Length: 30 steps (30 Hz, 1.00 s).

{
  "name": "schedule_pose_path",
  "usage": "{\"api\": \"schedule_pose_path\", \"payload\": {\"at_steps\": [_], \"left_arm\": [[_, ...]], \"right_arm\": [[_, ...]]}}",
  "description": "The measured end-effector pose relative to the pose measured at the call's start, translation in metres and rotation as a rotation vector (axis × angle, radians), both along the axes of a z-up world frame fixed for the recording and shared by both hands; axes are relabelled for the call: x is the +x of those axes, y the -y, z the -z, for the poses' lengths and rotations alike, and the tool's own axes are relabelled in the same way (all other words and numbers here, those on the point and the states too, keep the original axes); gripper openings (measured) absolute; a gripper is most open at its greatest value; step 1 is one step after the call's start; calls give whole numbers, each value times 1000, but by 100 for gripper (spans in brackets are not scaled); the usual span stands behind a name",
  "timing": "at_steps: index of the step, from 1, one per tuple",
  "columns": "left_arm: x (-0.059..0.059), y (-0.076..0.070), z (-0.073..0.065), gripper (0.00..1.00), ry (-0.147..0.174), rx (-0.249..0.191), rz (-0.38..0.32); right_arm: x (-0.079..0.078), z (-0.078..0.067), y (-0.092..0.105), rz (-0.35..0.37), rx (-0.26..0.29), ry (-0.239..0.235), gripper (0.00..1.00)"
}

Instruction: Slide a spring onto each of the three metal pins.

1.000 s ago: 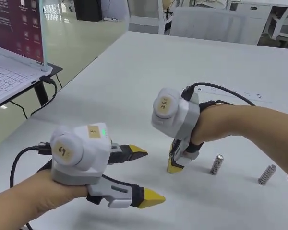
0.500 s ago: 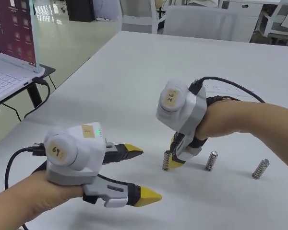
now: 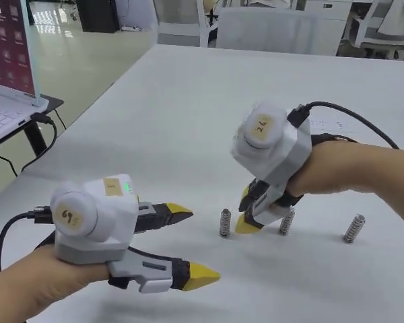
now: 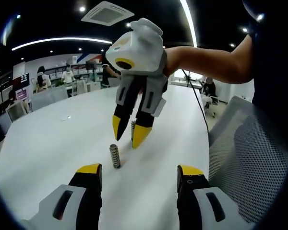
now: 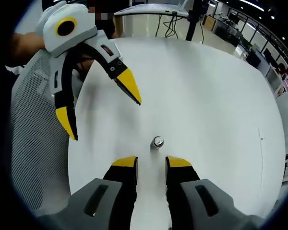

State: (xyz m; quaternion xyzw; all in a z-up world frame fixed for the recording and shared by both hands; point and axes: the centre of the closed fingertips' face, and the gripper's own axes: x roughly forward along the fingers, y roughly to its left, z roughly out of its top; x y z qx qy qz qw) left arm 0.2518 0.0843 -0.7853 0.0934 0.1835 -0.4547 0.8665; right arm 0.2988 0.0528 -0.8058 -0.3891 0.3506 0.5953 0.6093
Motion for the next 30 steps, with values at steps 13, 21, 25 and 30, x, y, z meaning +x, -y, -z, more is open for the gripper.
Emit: {"api": "schedule_pose_path", "payload": {"at_steps": [13,21,25,30], "left_arm": [[0,1,1,59,-6,-8,4],[-2,3,0,59,-7,-8,11],[-3,4,0,59,-6,-9,12],[-4,5,-1,60,-5,-11,16]], "right_arm": [[-20,-15,19,72,118,-15,21],[-25,-16,32,132,166,-15,21],[-28,-17,38,159,193,-19,21],[-31,-22,44,193,244,-25,22]]}}
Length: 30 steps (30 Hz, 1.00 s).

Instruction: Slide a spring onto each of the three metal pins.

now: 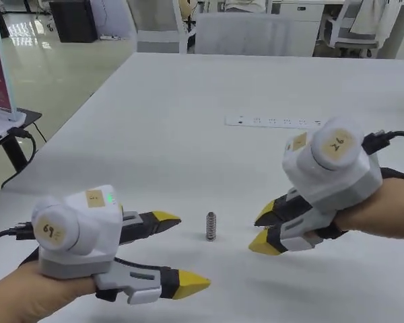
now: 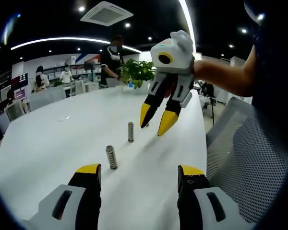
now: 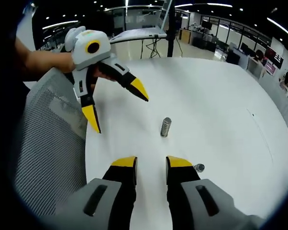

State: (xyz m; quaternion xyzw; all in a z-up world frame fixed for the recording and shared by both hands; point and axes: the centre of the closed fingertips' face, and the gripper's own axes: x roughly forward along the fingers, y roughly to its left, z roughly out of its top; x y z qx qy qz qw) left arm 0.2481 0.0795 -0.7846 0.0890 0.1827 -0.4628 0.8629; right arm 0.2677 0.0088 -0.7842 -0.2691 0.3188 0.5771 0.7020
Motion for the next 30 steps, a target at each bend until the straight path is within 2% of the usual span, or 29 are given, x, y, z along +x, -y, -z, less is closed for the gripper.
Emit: {"api": "schedule_pose_path", "payload": {"at_steps": [11,17,30], "left_arm": [[-2,2,0,60,-6,-6,6],[-2,2,-1,61,-8,-12,4],[0,0,-1,62,-13,-20,-9]], "right_arm": [[-5,-3,25,88,70,-2,25],[-6,-10,37,124,123,5,29],[-9,-12,73,231,194,17,34]]}}
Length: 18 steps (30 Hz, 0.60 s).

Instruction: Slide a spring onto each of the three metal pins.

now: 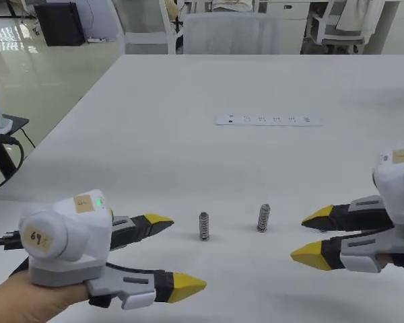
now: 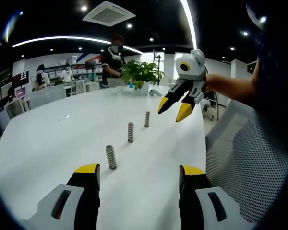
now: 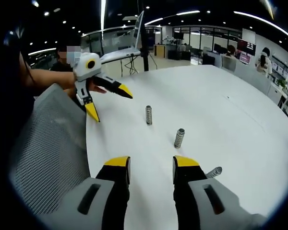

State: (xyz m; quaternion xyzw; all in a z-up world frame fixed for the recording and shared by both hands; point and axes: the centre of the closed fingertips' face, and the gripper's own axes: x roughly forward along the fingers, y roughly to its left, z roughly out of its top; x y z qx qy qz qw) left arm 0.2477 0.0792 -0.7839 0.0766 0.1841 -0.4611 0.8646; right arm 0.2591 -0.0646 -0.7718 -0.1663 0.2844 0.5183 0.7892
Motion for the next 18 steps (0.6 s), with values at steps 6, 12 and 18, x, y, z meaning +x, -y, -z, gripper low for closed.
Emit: {"api": "schedule_pose_path", "payload": {"at_steps": [6,12,18], "left_arm": [[1,-1,1,63,-4,-3,-6],[1,-2,1,63,-5,-2,-11],[1,-3,2,63,-8,-1,-16]], "right_arm": [[4,-4,21,62,41,14,37],[11,-7,44,123,73,32,41],[14,1,69,187,72,36,44]]}}
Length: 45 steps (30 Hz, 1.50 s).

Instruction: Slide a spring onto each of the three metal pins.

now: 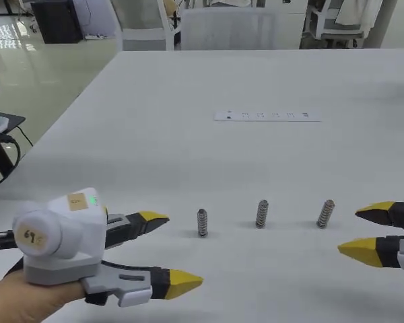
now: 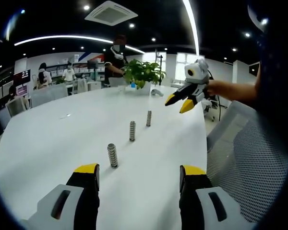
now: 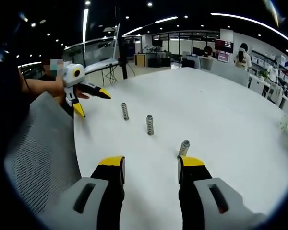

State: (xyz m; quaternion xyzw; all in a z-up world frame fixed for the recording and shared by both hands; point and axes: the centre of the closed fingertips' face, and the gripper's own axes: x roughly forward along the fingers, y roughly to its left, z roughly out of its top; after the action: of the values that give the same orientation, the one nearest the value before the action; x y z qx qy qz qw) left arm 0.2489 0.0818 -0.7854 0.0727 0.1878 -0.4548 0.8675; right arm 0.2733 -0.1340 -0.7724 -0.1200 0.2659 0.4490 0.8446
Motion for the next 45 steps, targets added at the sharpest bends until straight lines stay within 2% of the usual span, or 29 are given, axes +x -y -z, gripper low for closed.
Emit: {"api": "schedule_pose_path", "payload": {"at_steps": [4,9,12,25,45], "left_arm": [[0,-1,1,63,-2,0,-3],[0,-1,1,63,-2,2,-6],[1,-2,1,63,-3,1,-9],[2,-4,2,64,-6,1,-18],[1,-4,3,66,-8,1,-21]], "right_arm": [[-1,3,9,14,-5,5,48],[1,6,19,21,-24,40,50],[2,7,23,30,-16,43,52],[1,8,30,17,-4,82,66],[8,2,39,40,2,105,71]]}}
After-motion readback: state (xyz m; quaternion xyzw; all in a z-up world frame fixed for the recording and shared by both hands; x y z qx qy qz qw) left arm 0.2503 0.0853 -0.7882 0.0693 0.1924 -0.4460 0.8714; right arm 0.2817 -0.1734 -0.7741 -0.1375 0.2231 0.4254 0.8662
